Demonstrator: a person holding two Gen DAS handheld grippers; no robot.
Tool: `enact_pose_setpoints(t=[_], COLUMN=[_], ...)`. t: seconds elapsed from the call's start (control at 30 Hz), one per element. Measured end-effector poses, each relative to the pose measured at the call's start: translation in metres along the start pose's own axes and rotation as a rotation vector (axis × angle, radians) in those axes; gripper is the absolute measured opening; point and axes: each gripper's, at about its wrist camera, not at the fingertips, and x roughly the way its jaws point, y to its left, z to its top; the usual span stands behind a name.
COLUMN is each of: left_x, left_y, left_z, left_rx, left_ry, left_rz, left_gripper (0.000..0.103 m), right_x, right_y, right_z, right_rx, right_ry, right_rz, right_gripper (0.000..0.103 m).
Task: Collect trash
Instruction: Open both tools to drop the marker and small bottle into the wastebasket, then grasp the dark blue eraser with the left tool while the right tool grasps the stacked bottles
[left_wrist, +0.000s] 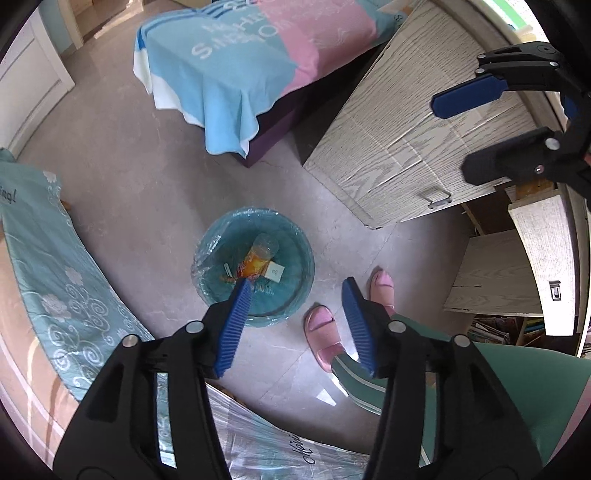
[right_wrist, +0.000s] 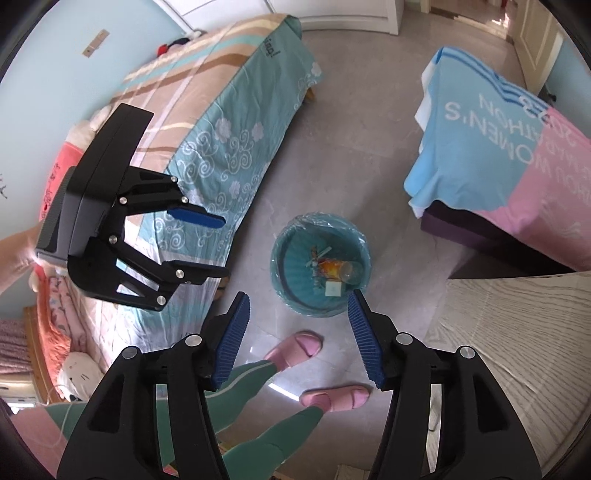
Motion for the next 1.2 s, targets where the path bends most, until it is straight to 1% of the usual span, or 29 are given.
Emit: enact_pose_setpoints(t=[0.03,0.1,0.17,0.2,0.23,0.27,0.3,0.37,0.43,0.5,0.6,0.7,0.77,0.83,0.93,1.0,1.07,1.13,1.2], left_x=[-0.003,-0.010,-0.022,-0.029,-0.037,-0.044,-0.053,-0.069,-0.087,-0.106,-0.129,-0.139,-0.139,-0.130,-0.111,-0.098,-0.083,-0.068,-0.058], left_y=[-0.002,-0.003,-0.006,-0.008,-0.013,-0.018,-0.025,-0.040,-0.060,-0.084,-0.129,-0.185,-0.222,-0.262,-0.315,-0.352,-0.384,-0.410,-0.430], left_z=[0.002,0.005,0.009,0.012,0.015,0.018,0.021,0.030,0.040,0.053,0.076,0.101,0.112,0.122,0.135,0.141,0.145,0.152,0.159], left_rx=[0.004,0.000,-0.009,-0.010,-0.007,0.001,0.017,0.069,0.127,0.193,0.302,0.434,0.512,0.605,0.718,0.782,0.838,0.888,0.915], left_ry=[0.001,0.001,-0.009,-0.014,-0.026,-0.038,-0.045,-0.067,-0.091,-0.119,-0.148,-0.179,-0.189,-0.189,-0.165,-0.148,-0.142,-0.151,-0.144], left_rz=[0.009,0.027,0.031,0.031,0.031,0.024,0.010,-0.013,-0.021,-0.033,-0.068,-0.075,-0.081,-0.104,-0.107,-0.120,-0.132,-0.120,-0.127], left_gripper=[0.053,0.062,0.067,0.077,0.082,0.086,0.088,0.088,0.091,0.096,0.096,0.096,0.096,0.096,0.096,0.096,0.096,0.096,0.096], right_x=[-0.008,-0.026,-0.047,-0.061,-0.075,-0.090,-0.105,-0.135,-0.169,-0.201,-0.240,-0.273,-0.289,-0.300,-0.310,-0.310,-0.305,-0.297,-0.288], right_y=[0.001,0.004,0.007,0.010,0.012,0.015,0.017,0.019,0.018,0.014,0.001,-0.018,-0.033,-0.048,-0.075,-0.097,-0.119,-0.136,-0.149], right_z=[-0.002,-0.007,-0.014,-0.019,-0.024,-0.031,-0.038,-0.055,-0.078,-0.106,-0.148,-0.197,-0.232,-0.266,-0.317,-0.348,-0.373,-0.392,-0.405], right_rx=[0.001,0.000,0.000,-0.003,-0.006,-0.009,-0.009,-0.007,-0.011,-0.011,0.018,0.074,0.133,0.200,0.328,0.438,0.546,0.625,0.665], right_ry=[-0.008,-0.028,-0.048,-0.062,-0.081,-0.104,-0.128,-0.175,-0.227,-0.264,-0.286,-0.298,-0.289,-0.286,-0.278,-0.267,-0.259,-0.257,-0.253], right_rz=[0.002,0.020,0.050,0.063,0.064,0.065,0.073,0.070,0.040,-0.004,-0.098,-0.202,-0.290,-0.344,-0.415,-0.444,-0.446,-0.442,-0.445], right_gripper=[0.057,0.067,0.070,0.071,0.072,0.077,0.080,0.083,0.086,0.086,0.088,0.088,0.088,0.088,0.088,0.088,0.088,0.088,0.088])
